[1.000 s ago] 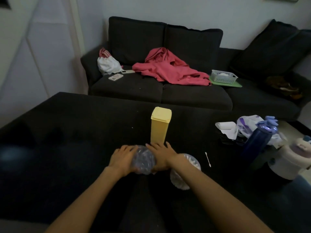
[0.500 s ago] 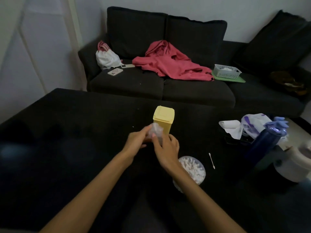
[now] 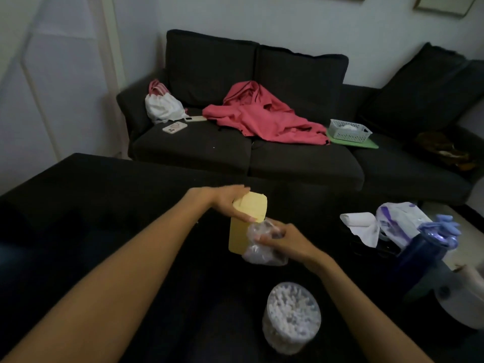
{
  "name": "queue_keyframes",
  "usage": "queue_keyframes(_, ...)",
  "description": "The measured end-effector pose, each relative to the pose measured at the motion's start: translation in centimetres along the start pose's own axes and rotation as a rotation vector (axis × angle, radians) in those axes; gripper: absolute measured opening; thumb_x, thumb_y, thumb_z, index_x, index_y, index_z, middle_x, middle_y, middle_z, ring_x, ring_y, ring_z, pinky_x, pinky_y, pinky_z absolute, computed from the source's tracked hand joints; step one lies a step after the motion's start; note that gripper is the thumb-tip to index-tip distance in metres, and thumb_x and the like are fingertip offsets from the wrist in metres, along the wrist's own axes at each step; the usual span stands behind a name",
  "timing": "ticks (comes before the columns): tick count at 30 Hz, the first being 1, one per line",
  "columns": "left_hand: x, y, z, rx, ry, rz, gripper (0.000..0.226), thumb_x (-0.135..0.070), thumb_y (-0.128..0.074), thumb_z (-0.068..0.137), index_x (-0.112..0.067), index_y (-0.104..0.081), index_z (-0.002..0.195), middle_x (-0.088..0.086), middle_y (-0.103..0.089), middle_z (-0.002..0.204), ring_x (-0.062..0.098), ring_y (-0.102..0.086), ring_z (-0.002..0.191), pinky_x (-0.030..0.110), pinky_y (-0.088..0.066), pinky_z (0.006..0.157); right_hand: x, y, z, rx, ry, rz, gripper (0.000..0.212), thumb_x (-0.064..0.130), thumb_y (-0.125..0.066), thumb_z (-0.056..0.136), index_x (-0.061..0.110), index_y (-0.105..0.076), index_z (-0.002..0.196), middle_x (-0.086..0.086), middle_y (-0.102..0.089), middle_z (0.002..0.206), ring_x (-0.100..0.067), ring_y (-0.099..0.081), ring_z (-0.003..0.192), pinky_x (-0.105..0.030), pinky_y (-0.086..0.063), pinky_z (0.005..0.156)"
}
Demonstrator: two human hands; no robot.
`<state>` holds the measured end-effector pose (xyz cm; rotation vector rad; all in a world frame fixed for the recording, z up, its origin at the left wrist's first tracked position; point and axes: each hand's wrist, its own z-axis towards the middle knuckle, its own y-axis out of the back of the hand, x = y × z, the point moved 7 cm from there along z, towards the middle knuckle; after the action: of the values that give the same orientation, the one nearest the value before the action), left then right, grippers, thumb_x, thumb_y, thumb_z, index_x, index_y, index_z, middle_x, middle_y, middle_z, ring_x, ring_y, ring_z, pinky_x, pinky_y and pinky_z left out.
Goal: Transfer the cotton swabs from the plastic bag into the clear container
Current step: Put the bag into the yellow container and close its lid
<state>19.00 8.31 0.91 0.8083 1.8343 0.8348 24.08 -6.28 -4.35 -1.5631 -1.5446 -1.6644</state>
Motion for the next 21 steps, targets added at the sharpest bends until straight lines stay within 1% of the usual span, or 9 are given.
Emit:
queue_keyframes(2,0.8,0.0,0.9,-0.005,0.006,-0.016,0.092,-0.050,-0.066,0.080,-0.023,-0.014,0.151,-0.001,-0.015,0.157,0.022,-0.016,0.144,0.041,-0.019,0.114,-0.6,-0.5,0.5,-0.022,0.038,0.040,0.037,0.032,-0.067,0.084,0.019,-0.064,0.118,0.004,-0.038,0.147,-0.016,-0.051,0.122,-0.038,-0.046,0.101)
queue_keyframes(4,1.5,0.2,1.2,-0.046,-0.012,0.001,0.091,-0.055,-0.067,0.077,-0.027,-0.020,0.149,-0.003,-0.021,0.155,0.022,-0.020,0.142,0.042,-0.022,0.114,-1.1,-0.5,1.0,-0.086,0.089,0.038,0.034,0.031,-0.067,0.083,0.018,-0.067,0.115,0.009,-0.032,0.150,-0.014,-0.046,0.127,-0.040,-0.043,0.104)
queue_keyframes(6,2.0,0.0,1.3,-0.033,-0.012,-0.002,0.088,-0.061,-0.063,0.077,-0.029,-0.022,0.148,-0.003,-0.023,0.154,0.022,-0.022,0.141,0.044,-0.025,0.114,-1.4,-0.7,1.1,-0.106,0.133,0.090,0.020,0.029,-0.068,0.083,0.028,-0.071,0.103,0.006,-0.037,0.148,-0.014,-0.050,0.125,-0.039,-0.045,0.102)
queue_keyframes(9,1.8,0.3,0.8,-0.045,0.007,-0.134,0.076,-0.062,-0.054,0.081,-0.024,-0.035,0.144,0.003,-0.036,0.146,0.020,-0.037,0.130,0.034,-0.034,0.102,-1.1,-1.3,1.0,-0.083,0.169,0.163,0.012,0.027,-0.067,0.084,0.033,-0.067,0.093,-0.005,-0.048,0.141,-0.015,-0.059,0.115,-0.035,-0.051,0.095)
queue_keyframes(12,1.4,1.4,0.1,-0.114,0.041,-0.316,0.081,-0.072,-0.050,0.068,-0.022,-0.053,0.131,0.003,-0.048,0.137,0.017,-0.046,0.119,0.032,-0.037,0.092,-0.5,-0.6,0.4,-0.080,0.121,0.057,0.011,0.026,-0.067,0.084,0.028,-0.064,0.095,-0.004,-0.053,0.128,-0.016,-0.059,0.109,-0.028,-0.053,0.088)
queue_keyframes(16,2.5,1.9,-0.6,-0.128,0.150,-0.501,0.092,-0.076,-0.052,0.064,-0.019,-0.049,0.135,0.004,-0.052,0.134,0.020,-0.053,0.118,0.038,-0.045,0.096,1.0,3.2,-1.5,-0.156,0.101,-0.133,0.020,0.028,-0.068,0.083,0.011,-0.069,0.093,-0.005,-0.067,0.096,-0.014,-0.068,0.086,-0.037,-0.057,0.079)
queue_keyframes(18,2.9,1.9,-1.0,-0.121,0.159,-0.600,0.091,-0.076,-0.055,0.061,-0.018,-0.053,0.131,0.005,-0.059,0.127,0.019,-0.059,0.111,0.040,-0.048,0.095,2.5,4.4,-2.9,-0.215,0.166,-0.178,0.012,0.023,-0.068,0.083,0.021,-0.066,0.094,0.005,-0.068,0.092,-0.002,-0.067,0.085,-0.026,-0.055,0.075)
queue_keyframes(20,3.0,1.5,-1.4,-0.112,0.157,-0.678,0.088,-0.072,-0.062,0.058,-0.018,-0.057,0.127,0.006,-0.062,0.122,0.018,-0.061,0.107,0.038,-0.051,0.091,4.8,5.3,-3.9,-0.412,0.301,-0.266,0.023,0.021,-0.071,0.080,0.030,-0.062,0.100,0.014,-0.065,0.095,0.007,-0.062,0.089,-0.016,-0.052,0.071)
queue_keyframes(21,3.0,1.2,-1.5,-0.110,0.161,-0.691,0.088,-0.070,-0.066,0.055,-0.017,-0.058,0.125,0.006,-0.063,0.120,0.018,-0.062,0.105,0.037,-0.052,0.089,5.6,5.4,-4.2,-0.483,0.347,-0.268,0.027,0.022,-0.072,0.079,0.031,-0.061,0.102,0.015,-0.065,0.095,0.007,-0.061,0.090,-0.015,-0.052,0.071)
